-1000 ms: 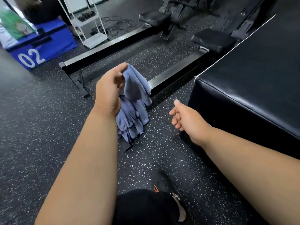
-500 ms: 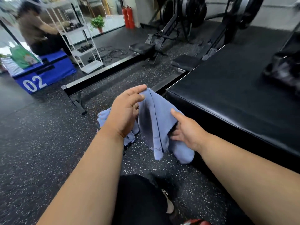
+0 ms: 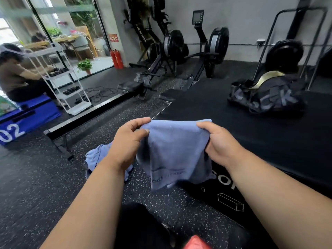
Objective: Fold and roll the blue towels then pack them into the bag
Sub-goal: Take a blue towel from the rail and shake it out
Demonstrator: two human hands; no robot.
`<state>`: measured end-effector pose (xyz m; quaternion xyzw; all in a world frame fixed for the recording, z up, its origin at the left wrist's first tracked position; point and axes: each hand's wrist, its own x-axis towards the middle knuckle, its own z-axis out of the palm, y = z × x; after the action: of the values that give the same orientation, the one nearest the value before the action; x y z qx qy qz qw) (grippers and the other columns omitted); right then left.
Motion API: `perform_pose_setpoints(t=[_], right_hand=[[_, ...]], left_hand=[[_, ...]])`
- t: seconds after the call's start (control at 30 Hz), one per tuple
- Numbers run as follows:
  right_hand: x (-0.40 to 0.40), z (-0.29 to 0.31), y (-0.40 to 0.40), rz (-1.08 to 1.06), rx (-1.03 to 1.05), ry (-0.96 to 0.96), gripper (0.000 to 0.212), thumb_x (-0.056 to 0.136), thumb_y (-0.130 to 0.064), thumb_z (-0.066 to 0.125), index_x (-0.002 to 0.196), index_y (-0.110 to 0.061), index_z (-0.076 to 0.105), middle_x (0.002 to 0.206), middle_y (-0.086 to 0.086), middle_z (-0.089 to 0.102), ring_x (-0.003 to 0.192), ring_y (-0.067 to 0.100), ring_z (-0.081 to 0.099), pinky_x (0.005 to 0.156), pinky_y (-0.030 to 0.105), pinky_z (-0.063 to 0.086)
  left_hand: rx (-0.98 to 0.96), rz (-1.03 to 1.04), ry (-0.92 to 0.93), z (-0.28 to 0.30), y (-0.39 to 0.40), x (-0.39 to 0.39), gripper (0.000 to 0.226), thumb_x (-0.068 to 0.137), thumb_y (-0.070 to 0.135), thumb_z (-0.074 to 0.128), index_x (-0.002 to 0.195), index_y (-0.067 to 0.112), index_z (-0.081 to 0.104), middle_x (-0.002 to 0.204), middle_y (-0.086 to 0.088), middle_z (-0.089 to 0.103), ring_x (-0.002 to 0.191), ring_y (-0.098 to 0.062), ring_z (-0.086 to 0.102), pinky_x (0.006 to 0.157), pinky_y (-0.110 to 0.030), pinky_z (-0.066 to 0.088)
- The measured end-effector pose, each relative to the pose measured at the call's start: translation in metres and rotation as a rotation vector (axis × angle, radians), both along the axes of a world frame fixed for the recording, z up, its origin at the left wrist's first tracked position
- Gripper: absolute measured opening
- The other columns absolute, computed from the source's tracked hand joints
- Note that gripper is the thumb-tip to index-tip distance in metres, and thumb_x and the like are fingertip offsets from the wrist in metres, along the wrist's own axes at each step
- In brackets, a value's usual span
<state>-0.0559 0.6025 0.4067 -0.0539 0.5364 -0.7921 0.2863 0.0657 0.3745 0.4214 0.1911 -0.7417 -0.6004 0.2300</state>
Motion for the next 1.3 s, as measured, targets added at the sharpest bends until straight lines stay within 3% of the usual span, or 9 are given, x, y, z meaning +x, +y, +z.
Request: perform_pose_setpoints(t=[0.07,0.2,0.3,0.5,0.77,0.87,1.03,1.2,1.3], right_hand=[[0.003,0.011,0.016,0.008,-0.055,-0.025,0.015,0.095,-0.017,0.067,0.101,-0.005,0.071,0.109,0.02,0.068,0.1,0.03,0.067,0.092,0.04,0.054],[0.003,0.019,0.039,-0.027,-0.108,-0.029,0.035,0.093,-0.015,0.069,0.125,-0.002,0.065,0.114,0.022,0.068,0.102,0.031,0.069,0.095,0.043,0.057],[0.002,0.029,0.05,-0.049,-0.14,0.007,0.005,0.095,-0.01,0.067,0.099,-0.01,0.064,0.093,0.014,0.07,0.085,0.025,0.07,0.081,0.038,0.06],[-0.003,0.042,0.057,-0.048,-0.252,0.118,0.043,0.097,-0.006,0.065,0.067,-0.022,0.039,0.071,-0.001,0.047,0.068,0.014,0.05,0.07,0.031,0.043],[-0.001,0.053,0.054,0.041,-0.314,0.201,0.049,0.093,-0.006,0.067,0.066,-0.025,0.03,0.077,0.0,0.035,0.068,0.013,0.038,0.066,0.031,0.032],[0.001,0.061,0.052,0.046,-0.323,0.22,0.049,0.098,-0.002,0.059,0.066,-0.024,0.031,0.072,-0.002,0.031,0.065,0.012,0.034,0.063,0.029,0.028],[0.001,0.065,0.05,0.105,-0.345,0.238,0.045,0.093,-0.005,0.065,0.066,-0.025,0.036,0.073,-0.001,0.034,0.068,0.013,0.037,0.065,0.031,0.029],[-0.003,0.066,0.047,0.15,-0.354,0.266,0.04,0.081,-0.008,0.075,0.068,-0.024,0.041,0.079,0.003,0.037,0.074,0.016,0.041,0.071,0.033,0.032],[-0.008,0.064,0.049,0.154,-0.355,0.269,0.039,0.074,-0.012,0.08,0.07,-0.025,0.044,0.083,0.004,0.041,0.079,0.018,0.045,0.075,0.035,0.034]], left_hand=[[-0.037,-0.026,0.013,0.004,0.011,-0.002,0.039,0.092,-0.001,0.066,0.11,0.03,0.078,0.116,0.014,0.077,0.112,-0.004,0.068,0.098,-0.025,0.05],[-0.05,-0.039,0.035,0.004,0.025,-0.002,0.038,0.09,0.001,0.068,0.109,0.031,0.08,0.114,0.01,0.078,0.108,-0.009,0.068,0.1,-0.03,0.05],[-0.017,-0.028,0.036,0.003,0.034,0.001,0.035,0.091,0.0,0.068,0.109,0.028,0.079,0.111,0.009,0.078,0.102,-0.006,0.067,0.094,-0.027,0.048],[0.02,0.02,0.045,0.004,0.045,0.003,0.033,0.093,-0.002,0.067,0.112,0.024,0.076,0.117,0.005,0.077,0.11,-0.008,0.068,0.101,-0.026,0.05],[0.164,0.043,0.092,-0.009,0.051,0.0,0.047,0.092,-0.008,0.068,0.131,0.018,0.063,0.107,0.001,0.066,0.095,-0.005,0.063,0.084,-0.014,0.05],[0.419,0.052,0.019,-0.02,0.054,-0.004,0.04,0.093,0.009,0.072,0.13,0.018,0.063,0.113,-0.004,0.068,0.097,-0.019,0.06,0.079,-0.027,0.046],[0.62,-0.004,-0.294,-0.046,0.069,-0.003,0.033,0.106,0.041,0.054,0.124,0.015,0.063,0.109,-0.007,0.071,0.076,-0.015,0.063,0.062,-0.024,0.051],[0.729,-0.246,-0.532,-0.062,0.078,-0.005,0.057,0.102,0.07,0.037,0.13,0.024,0.055,0.118,-0.016,0.075,0.091,-0.027,0.069,0.078,-0.037,0.052],[0.94,-0.378,-0.482,-0.064,0.077,-0.008,0.068,0.102,0.071,0.035,0.132,0.014,0.057,0.114,-0.019,0.074,0.094,-0.031,0.074,0.083,-0.041,0.057]])
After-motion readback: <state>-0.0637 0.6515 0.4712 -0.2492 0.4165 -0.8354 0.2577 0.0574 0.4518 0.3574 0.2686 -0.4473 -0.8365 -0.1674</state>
